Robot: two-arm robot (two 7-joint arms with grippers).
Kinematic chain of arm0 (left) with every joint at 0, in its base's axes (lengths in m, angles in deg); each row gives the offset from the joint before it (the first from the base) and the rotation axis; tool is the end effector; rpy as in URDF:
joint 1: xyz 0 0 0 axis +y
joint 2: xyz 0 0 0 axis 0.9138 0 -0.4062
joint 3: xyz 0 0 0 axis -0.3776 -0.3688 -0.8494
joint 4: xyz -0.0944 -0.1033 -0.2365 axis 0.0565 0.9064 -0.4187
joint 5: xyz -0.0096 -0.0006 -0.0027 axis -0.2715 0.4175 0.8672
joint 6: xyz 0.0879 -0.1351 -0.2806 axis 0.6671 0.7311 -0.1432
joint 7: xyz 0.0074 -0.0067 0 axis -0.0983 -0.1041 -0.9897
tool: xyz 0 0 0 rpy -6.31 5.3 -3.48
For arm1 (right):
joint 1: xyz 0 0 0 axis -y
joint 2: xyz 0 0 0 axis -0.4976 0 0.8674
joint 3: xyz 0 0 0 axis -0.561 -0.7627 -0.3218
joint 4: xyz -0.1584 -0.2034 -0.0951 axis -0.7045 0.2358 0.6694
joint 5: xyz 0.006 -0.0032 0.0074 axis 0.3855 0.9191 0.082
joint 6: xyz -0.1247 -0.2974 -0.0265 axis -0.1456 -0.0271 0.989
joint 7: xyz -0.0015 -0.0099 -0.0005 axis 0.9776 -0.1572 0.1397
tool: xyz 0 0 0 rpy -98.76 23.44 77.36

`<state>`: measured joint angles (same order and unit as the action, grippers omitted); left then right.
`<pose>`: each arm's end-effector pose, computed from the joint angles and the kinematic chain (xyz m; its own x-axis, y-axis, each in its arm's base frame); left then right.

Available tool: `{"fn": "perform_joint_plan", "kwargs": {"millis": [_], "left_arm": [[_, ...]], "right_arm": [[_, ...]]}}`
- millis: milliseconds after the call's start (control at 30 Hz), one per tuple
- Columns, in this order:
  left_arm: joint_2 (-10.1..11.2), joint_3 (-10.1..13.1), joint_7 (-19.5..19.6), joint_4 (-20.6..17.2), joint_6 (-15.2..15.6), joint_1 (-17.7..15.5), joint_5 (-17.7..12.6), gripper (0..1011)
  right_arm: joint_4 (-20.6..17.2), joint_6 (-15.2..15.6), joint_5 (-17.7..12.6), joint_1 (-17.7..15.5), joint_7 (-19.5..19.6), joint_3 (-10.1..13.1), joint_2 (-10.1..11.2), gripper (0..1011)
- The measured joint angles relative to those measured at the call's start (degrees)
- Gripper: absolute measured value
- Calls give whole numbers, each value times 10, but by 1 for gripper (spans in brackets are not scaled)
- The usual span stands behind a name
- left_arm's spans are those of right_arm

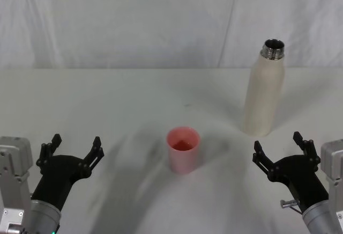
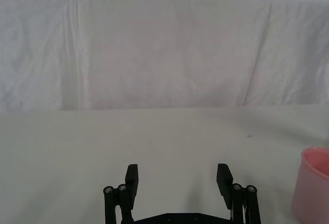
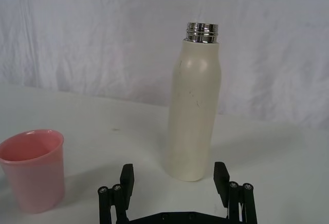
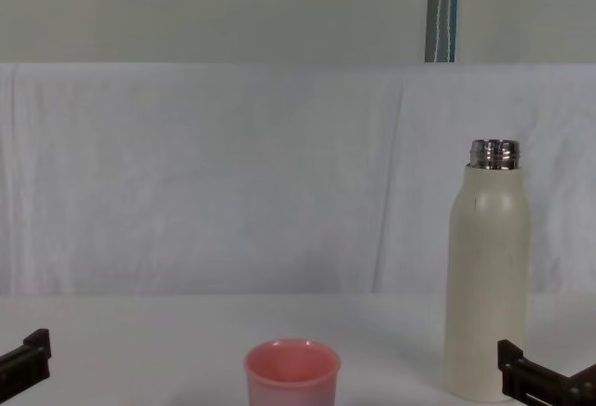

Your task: Grasp the thermos with one hand and pour water into the cup lid.

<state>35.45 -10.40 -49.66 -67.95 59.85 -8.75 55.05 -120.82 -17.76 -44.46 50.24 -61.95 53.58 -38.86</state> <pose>0.2716 0.0325 -0.2708 0.1244 0.9917 -0.0325 -0.9921 0.1239 -0.0176 0.2827 0.0454 -0.2830 0.2626 -0.9625 0.0676 0.9628 0.2660 0.0478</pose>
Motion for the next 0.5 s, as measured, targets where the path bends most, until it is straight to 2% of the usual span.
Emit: {"fn": "perform_joint_plan", "kwargs": {"millis": [500], "left_arm": [[0,0,0,0,0,0,0,1001]], "right_arm": [[0,0,0,0,0,0,0,1000]]}}
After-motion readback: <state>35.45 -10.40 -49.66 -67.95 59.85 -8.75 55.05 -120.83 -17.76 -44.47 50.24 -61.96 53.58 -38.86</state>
